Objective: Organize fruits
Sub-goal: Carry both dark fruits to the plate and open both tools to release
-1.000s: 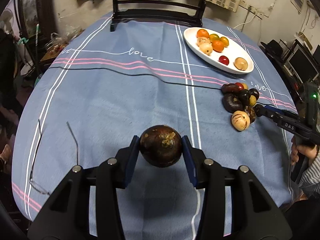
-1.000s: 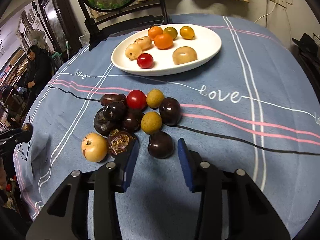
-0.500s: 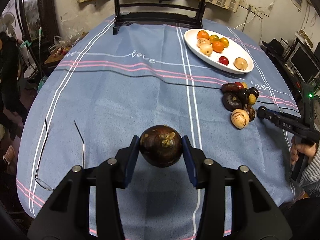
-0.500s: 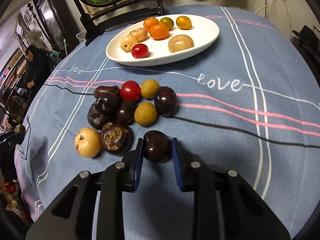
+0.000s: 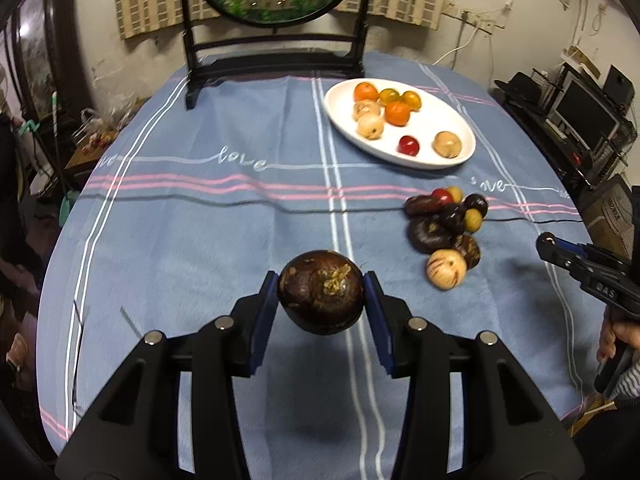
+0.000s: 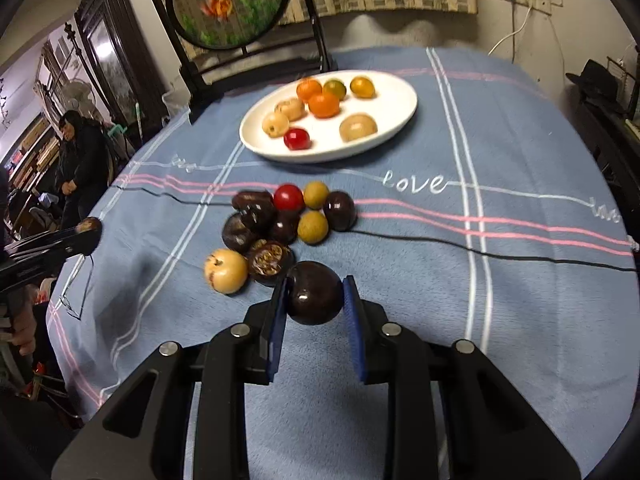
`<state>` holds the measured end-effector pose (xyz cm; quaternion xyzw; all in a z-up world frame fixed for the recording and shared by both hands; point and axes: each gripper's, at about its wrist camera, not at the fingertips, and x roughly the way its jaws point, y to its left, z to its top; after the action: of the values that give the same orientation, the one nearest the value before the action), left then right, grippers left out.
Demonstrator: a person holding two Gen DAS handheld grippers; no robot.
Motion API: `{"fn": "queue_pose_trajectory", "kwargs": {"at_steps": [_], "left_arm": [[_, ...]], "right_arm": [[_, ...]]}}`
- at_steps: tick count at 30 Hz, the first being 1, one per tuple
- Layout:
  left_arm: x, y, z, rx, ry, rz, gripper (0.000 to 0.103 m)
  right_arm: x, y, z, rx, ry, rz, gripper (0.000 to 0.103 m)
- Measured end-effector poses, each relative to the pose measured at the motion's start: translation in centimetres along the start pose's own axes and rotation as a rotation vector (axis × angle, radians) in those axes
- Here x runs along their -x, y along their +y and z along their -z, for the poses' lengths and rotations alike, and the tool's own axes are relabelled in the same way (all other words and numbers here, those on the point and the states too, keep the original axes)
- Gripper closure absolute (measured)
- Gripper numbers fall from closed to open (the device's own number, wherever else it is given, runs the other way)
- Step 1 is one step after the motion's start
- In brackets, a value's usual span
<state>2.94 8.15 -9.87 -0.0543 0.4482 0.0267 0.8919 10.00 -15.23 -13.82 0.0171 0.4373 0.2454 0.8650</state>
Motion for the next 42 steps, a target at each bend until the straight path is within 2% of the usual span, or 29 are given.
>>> {"fn": "queue_pose_trajectory", "kwargs": {"at_steps": [7,15,23,31,42], "left_arm": [[-0.8,-1.5,-2.4,-0.042,-0.023,0.035,0.059],[-2.6,-3.1,-5.0,-0.076,-0.027,0.06,0.059],[-4.7,-4.2,-7.3,-0.098,-0.012,0.066,0.059],[-7.8,-5.2,-10.2,-0.109,0.009,0.074,0.059],[-13.3,-7.6,-14.8,-0.129,0.036,0.128,0.059]], "right_arm": [[2.7,0.0,-0.7,-0.003,-0.052,0.023,0.075],[2.6,-0.3,-2.0,-0.001,-0.072,0.029,0.075],[0.9,0.0,-4.5,0.028,-0.072,0.002,0.075],[-1.6,-0.5,-8.5,0.05,-0.088,-0.017,0.075],[-6.1,-2.6,-14.2,0.051,-0.113,-0.017,0.075]]}}
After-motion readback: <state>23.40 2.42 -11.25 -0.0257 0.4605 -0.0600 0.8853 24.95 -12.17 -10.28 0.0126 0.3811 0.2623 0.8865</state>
